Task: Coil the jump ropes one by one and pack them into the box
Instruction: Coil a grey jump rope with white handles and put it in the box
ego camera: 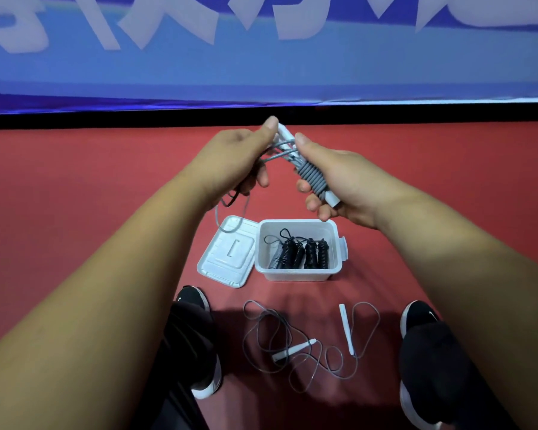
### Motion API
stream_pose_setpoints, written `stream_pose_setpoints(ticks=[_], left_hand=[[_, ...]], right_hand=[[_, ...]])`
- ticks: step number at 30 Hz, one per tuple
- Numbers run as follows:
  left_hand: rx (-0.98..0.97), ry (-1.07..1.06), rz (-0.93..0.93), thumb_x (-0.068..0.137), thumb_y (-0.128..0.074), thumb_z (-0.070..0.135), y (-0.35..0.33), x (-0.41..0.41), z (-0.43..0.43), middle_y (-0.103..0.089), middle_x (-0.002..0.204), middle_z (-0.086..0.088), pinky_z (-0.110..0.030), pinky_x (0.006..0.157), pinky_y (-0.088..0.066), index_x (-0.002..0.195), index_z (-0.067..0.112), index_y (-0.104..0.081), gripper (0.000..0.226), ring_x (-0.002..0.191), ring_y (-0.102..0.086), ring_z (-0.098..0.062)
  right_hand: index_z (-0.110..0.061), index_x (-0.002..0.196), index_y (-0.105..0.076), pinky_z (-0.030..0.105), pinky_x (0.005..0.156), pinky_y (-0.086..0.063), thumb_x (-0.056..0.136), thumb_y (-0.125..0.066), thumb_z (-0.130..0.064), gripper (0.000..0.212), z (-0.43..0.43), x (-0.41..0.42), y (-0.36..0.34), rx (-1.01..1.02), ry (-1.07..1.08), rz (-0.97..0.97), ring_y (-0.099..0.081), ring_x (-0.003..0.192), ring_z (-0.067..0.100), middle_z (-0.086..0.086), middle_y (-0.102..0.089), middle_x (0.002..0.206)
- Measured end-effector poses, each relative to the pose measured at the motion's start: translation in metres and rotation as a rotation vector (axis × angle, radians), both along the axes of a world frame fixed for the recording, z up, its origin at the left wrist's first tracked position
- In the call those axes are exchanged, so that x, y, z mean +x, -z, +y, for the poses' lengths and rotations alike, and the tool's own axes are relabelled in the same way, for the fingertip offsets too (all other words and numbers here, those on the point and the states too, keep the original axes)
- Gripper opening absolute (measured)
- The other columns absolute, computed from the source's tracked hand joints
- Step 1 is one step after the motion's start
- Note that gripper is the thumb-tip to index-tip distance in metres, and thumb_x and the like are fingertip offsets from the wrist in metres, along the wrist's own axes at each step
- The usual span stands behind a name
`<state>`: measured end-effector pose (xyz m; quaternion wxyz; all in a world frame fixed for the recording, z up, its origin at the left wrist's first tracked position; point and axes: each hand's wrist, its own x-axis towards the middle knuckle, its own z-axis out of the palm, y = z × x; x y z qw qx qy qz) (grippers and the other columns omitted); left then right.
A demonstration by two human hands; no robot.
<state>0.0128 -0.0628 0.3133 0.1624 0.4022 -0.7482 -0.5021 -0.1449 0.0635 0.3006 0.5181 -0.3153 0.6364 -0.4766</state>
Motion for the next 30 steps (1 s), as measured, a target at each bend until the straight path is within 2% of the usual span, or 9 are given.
stream_pose_setpoints(ticks=[3,6,9,14,17,20,24,27,30], left_hand=[[0.008,-0.007,-0.001,0.096,-0.062,0.064,0.003,0.002,0.000,-0.079,0.091,-0.009,-0.032,0.056,-0.053,0.118,0.012,-0.056,0.057,0.058,-0.065,-0.026],[0.095,0.112,0.149,0.102,-0.065,0.042,0.003,0.003,-0.001,-0.075,0.111,-0.004,-0.037,0.070,-0.062,0.133,0.038,-0.061,0.031,0.068,-0.068,-0.029],[0.075,0.186,0.255,0.107,-0.060,0.026,0.008,0.001,-0.003,-0.066,0.106,-0.005,-0.037,0.074,-0.060,0.135,0.030,-0.067,0.029,0.074,-0.058,-0.024],[0.132,0.158,0.335,0.105,-0.061,0.018,0.009,-0.005,-0.004,-0.070,0.101,-0.007,-0.034,0.074,-0.059,0.134,0.022,-0.068,0.030,0.077,-0.058,-0.024],[0.128,0.116,0.326,0.104,-0.062,0.016,0.014,-0.009,-0.005,-0.070,0.094,-0.008,-0.036,0.072,-0.058,0.125,0.014,-0.069,0.022,0.066,-0.061,-0.020],[0.117,0.108,0.311,0.105,-0.062,0.017,0.019,-0.011,-0.003,-0.073,0.095,-0.009,-0.036,0.073,-0.059,0.119,0.010,-0.073,0.019,0.069,-0.063,-0.020],[0.099,0.116,0.310,0.104,-0.062,0.014,0.021,-0.012,-0.002,-0.073,0.096,-0.014,-0.034,0.072,-0.058,0.120,0.004,-0.073,0.022,0.069,-0.062,-0.021],[0.062,0.127,0.297,0.104,-0.062,0.011,0.021,-0.011,-0.003,-0.072,0.093,-0.015,-0.033,0.071,-0.056,0.118,0.003,-0.074,0.020,0.066,-0.059,-0.021],[0.018,0.154,0.274,0.104,-0.061,0.010,0.020,-0.012,-0.003,-0.070,0.088,-0.016,-0.037,0.073,-0.054,0.113,0.006,-0.076,0.018,0.067,-0.056,-0.023]], right_hand=[[-0.019,0.130,-0.066,0.026,0.046,-0.046,0.097,-0.063,-0.068,0.059,0.001,-0.001,0.000,-0.006,-0.027,0.011,-0.059,0.058,0.020,0.004,-0.062,0.082],[-0.018,0.131,-0.065,0.026,0.046,-0.046,0.096,-0.064,-0.067,0.060,0.003,-0.005,-0.001,0.015,-0.047,0.025,-0.059,0.057,0.019,0.003,-0.062,0.080],[-0.019,0.128,-0.066,0.026,0.048,-0.046,0.095,-0.064,-0.068,0.059,0.006,-0.008,-0.004,0.038,-0.090,0.011,-0.059,0.058,0.020,0.003,-0.063,0.081],[-0.020,0.118,-0.066,0.024,0.045,-0.039,0.096,-0.061,-0.070,0.054,0.011,-0.013,-0.009,0.066,-0.152,-0.015,-0.057,0.057,0.019,0.003,-0.063,0.078],[-0.021,0.107,-0.064,0.022,0.045,-0.035,0.098,-0.060,-0.068,0.048,0.013,-0.013,-0.008,0.078,-0.142,-0.027,-0.055,0.054,0.017,0.004,-0.063,0.077],[-0.019,0.107,-0.065,0.022,0.043,-0.040,0.099,-0.060,-0.068,0.050,0.013,-0.013,-0.006,0.077,-0.133,-0.024,-0.059,0.056,0.018,0.006,-0.066,0.080],[-0.016,0.110,-0.066,0.025,0.046,-0.048,0.099,-0.058,-0.068,0.054,0.014,-0.014,-0.004,0.076,-0.122,-0.033,-0.064,0.060,0.017,0.007,-0.068,0.079],[-0.016,0.102,-0.067,0.025,0.048,-0.042,0.099,-0.059,-0.068,0.053,0.015,-0.015,-0.003,0.066,-0.114,-0.040,-0.055,0.057,0.015,0.007,-0.067,0.077],[-0.016,0.105,-0.067,0.024,0.047,-0.036,0.097,-0.058,-0.072,0.057,0.017,-0.016,-0.003,0.080,-0.113,-0.045,-0.050,0.054,0.014,0.006,-0.067,0.078]])
